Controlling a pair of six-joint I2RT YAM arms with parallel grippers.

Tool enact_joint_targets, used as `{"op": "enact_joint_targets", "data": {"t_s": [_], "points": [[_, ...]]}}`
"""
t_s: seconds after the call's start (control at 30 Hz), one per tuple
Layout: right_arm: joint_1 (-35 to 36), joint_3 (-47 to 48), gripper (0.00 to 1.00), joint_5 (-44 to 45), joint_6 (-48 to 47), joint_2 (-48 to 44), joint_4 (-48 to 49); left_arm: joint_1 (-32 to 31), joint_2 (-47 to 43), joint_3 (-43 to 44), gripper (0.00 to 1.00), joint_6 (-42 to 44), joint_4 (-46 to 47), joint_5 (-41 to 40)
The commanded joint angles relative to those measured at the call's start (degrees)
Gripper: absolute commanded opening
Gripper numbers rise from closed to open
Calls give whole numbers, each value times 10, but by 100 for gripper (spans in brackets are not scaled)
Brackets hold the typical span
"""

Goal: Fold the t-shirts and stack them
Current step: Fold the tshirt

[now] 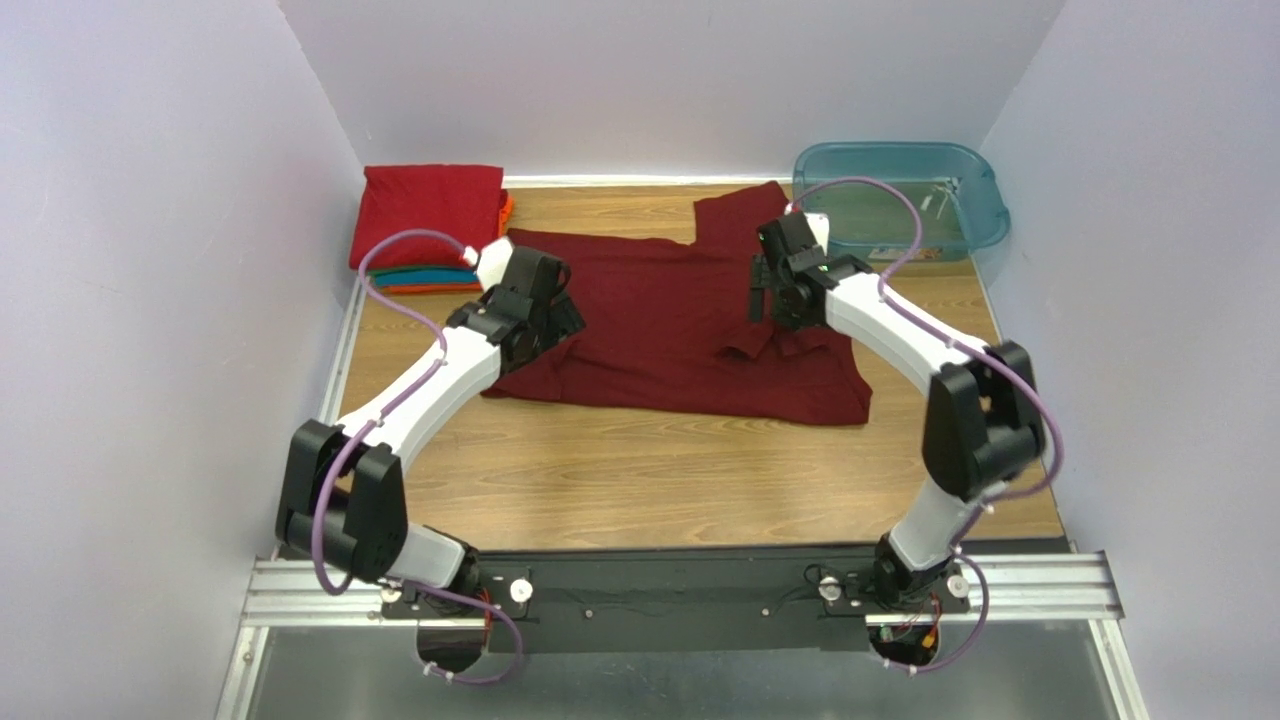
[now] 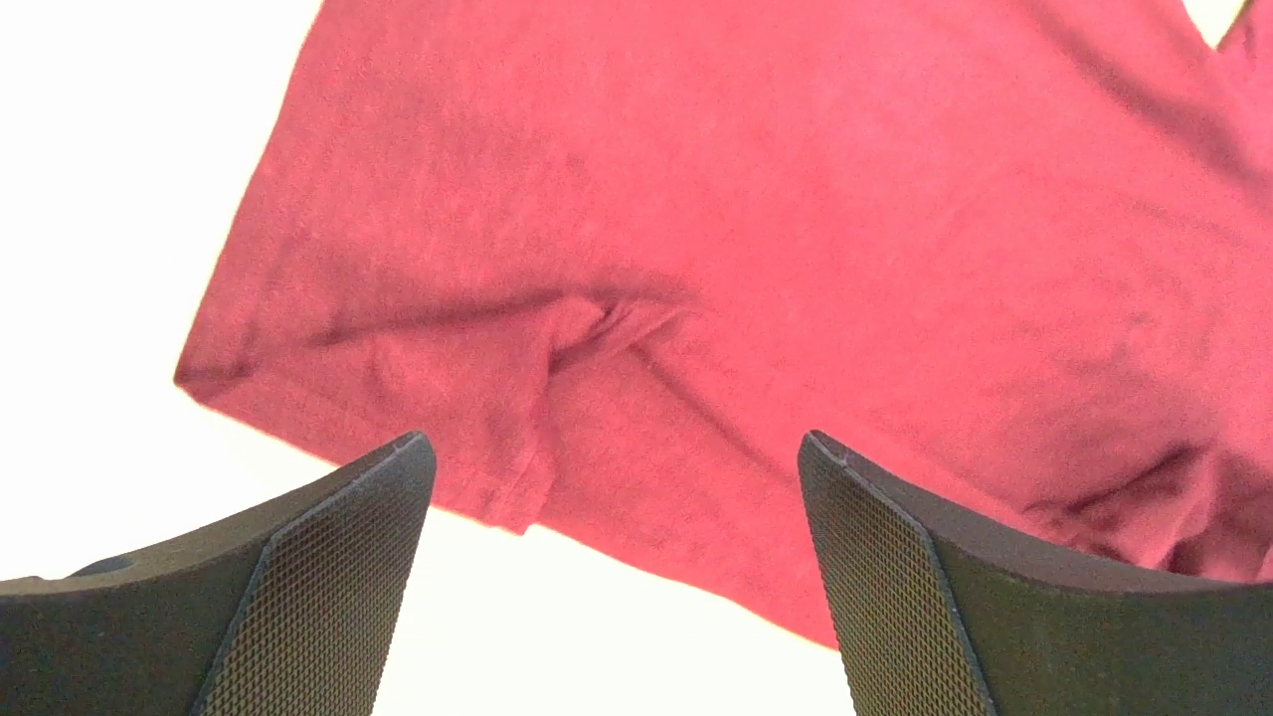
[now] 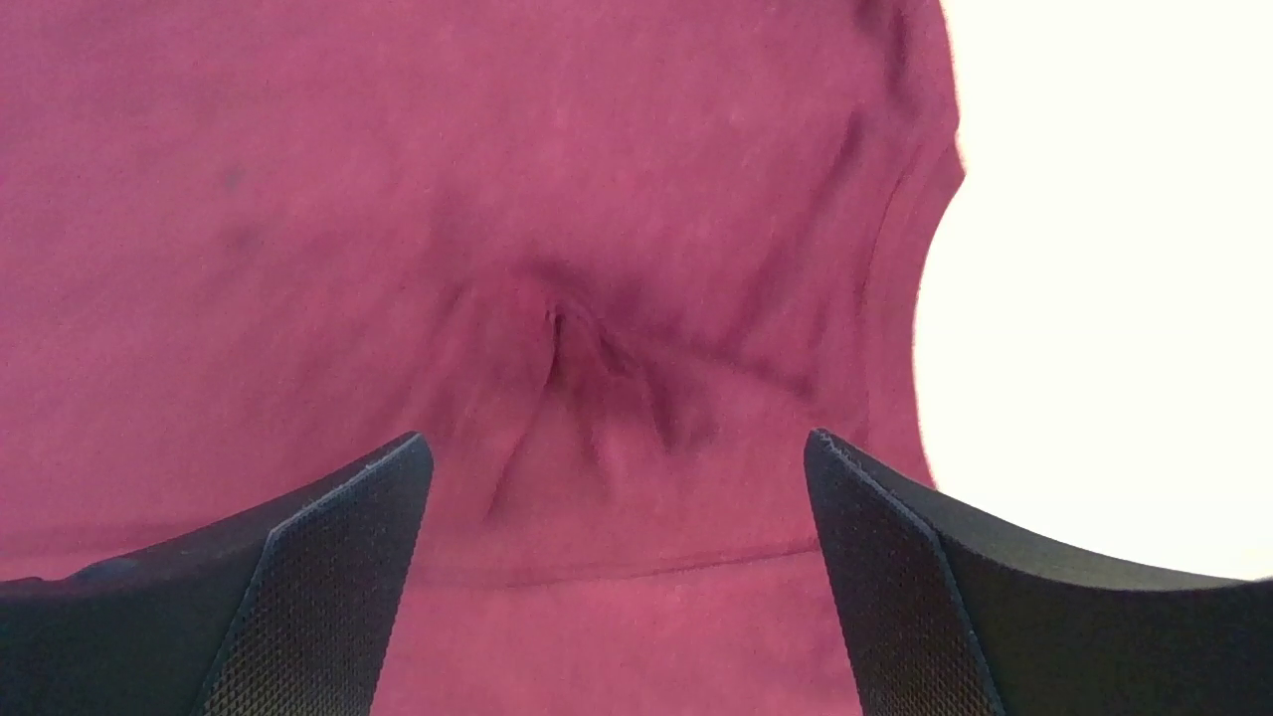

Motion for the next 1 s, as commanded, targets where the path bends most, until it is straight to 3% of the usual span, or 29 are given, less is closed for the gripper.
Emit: {"op": "enact_joint_targets", "data": {"t_s": [0.0, 0.27, 0.5, 0.8, 0.97], "points": [[1, -82, 100, -54, 29, -79, 13, 2, -40, -87, 98, -13, 42, 52], [1, -180, 100, -87, 21, -160, 35, -5, -39, -163, 97, -9, 95, 98], [1, -195, 100, -85, 21, -164, 38, -4, 19, -152, 81, -3, 118, 84], [1, -200, 100, -56, 23, -173, 39, -4, 50, -118, 56, -12, 77, 52], [1, -204, 100, -21, 30, -177, 40, -3, 52, -126, 49, -10, 65, 45]]}}
